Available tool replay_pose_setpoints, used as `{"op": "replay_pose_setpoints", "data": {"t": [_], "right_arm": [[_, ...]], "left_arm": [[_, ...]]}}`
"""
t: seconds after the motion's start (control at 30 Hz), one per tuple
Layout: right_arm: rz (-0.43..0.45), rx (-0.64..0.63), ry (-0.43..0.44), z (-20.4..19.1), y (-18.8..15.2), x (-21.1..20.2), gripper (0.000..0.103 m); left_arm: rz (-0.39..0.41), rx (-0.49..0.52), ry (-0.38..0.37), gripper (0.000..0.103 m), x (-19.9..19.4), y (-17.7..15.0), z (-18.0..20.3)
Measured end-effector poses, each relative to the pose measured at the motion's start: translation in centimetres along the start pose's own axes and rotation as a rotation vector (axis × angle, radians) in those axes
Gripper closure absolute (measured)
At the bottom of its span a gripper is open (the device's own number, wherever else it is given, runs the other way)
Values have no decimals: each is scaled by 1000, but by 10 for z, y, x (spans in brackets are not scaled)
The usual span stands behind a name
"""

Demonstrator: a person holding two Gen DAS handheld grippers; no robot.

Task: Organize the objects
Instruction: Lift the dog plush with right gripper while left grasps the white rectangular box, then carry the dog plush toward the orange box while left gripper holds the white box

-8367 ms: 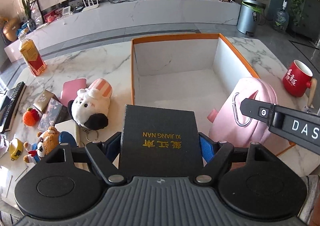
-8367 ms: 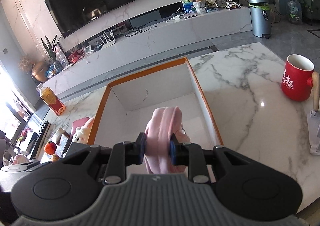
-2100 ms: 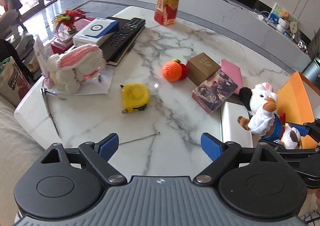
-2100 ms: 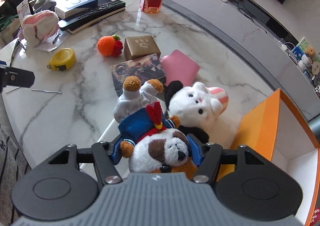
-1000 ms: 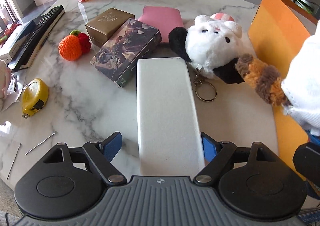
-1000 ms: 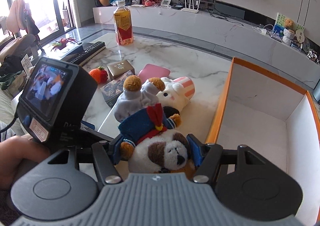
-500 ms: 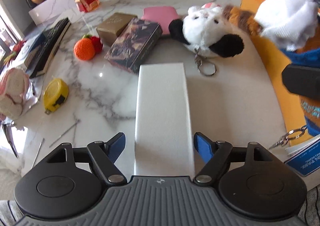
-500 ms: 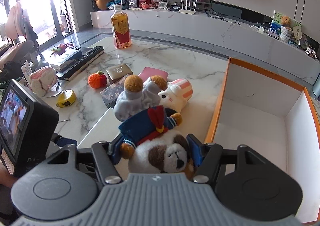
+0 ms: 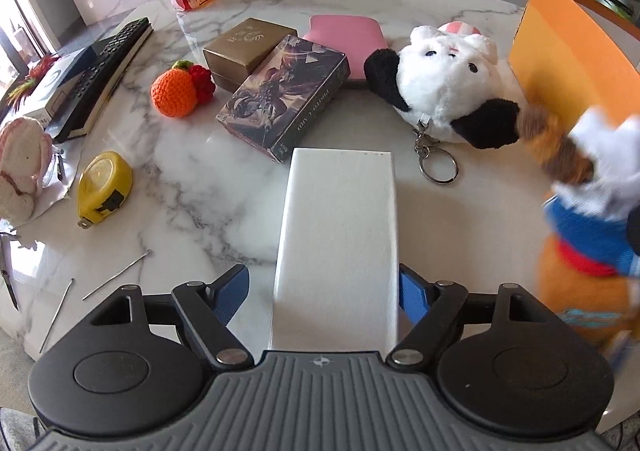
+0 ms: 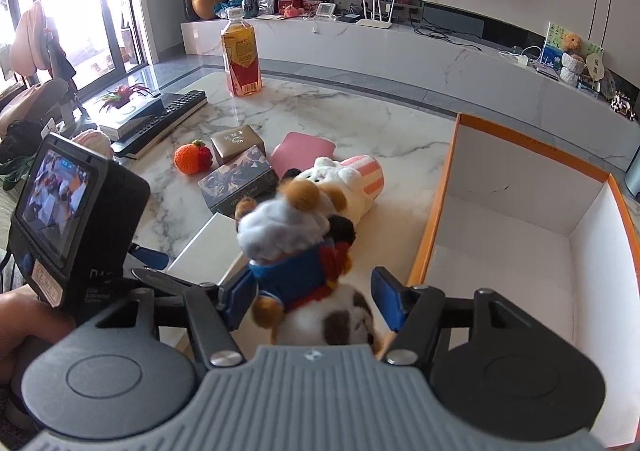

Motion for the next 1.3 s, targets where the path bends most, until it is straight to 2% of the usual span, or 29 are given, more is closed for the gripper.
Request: {"op": "replay_pose_setpoints", "data": {"t": [0.03, 0.07, 0.13, 0.17, 0.2, 0.27, 0.33, 0.37, 0.4, 0.47, 0.53, 0.63, 0.7, 0.9, 1.03, 1.1, 1.23, 1.3], "right_arm": [[10, 0, -9, 1, 1, -2, 38], [14, 5, -9, 3, 2, -4, 38], [20, 19, 13, 6, 1, -5, 41], [12, 37, 22, 8, 0, -3, 53], [-7, 60, 20, 11, -4, 0, 58], [-21, 79, 32, 13, -8, 4, 61], [-23, 88, 72, 10, -8, 5, 49], [-25, 95, 90, 7, -7, 6, 40], [-33, 89, 79, 5, -6, 10, 36], [-74, 19, 2, 0, -4, 20, 36], [-102, -28, -29, -2, -2, 30, 36], [-154, -15, 41, -5, -2, 44, 43], [-193, -21, 34, -5, 0, 50, 43], [-346, -118, -122, 9, 8, 78, 41], [-465, -89, -115, 13, 15, 98, 38], [-532, -62, -93, 15, 18, 106, 31], [-651, -69, -89, 16, 21, 121, 32], [-683, -97, -91, 12, 19, 129, 33]], "left_arm": [[-5, -14, -33, 30, -1, 0, 1], [-9, -25, -43, 33, -2, 0, 1], [-3, -26, -26, 33, -2, 0, 1], [2, -24, -24, 33, -2, -1, 1], [5, -22, -22, 33, -3, -1, 2], [8, -21, -19, 33, -3, -1, 2], [2, -24, -17, 33, -4, -2, 2], [-1, -25, -17, 33, -4, -2, 1], [-3, -25, -17, 33, -3, -2, 1], [-4, -27, -19, 33, -3, -2, 0], [-5, -27, -19, 33, -3, -2, 0], [-15, -35, -23, 33, -3, -3, -2], [-21, -44, -28, 33, -2, -3, -4], [-24, -50, -27, 33, -3, -3, -6], [-35, -68, -39, 33, -2, -3, -10], [-45, -87, -48, 33, -2, -3, -14], [-55, -106, -58, 33, -1, -3, -18], [-58, -103, -59, 33, -1, -2, -18]]}}
Point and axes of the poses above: each gripper's, at about its wrist camera, not at the fingertips, and x roughly the way its jaws point, z to its right, y to its top, the point moved 8 cm from there along x, roughly the way its jaws point, and after that the axes turned 13 degrees about y, right-handed, at the moved point
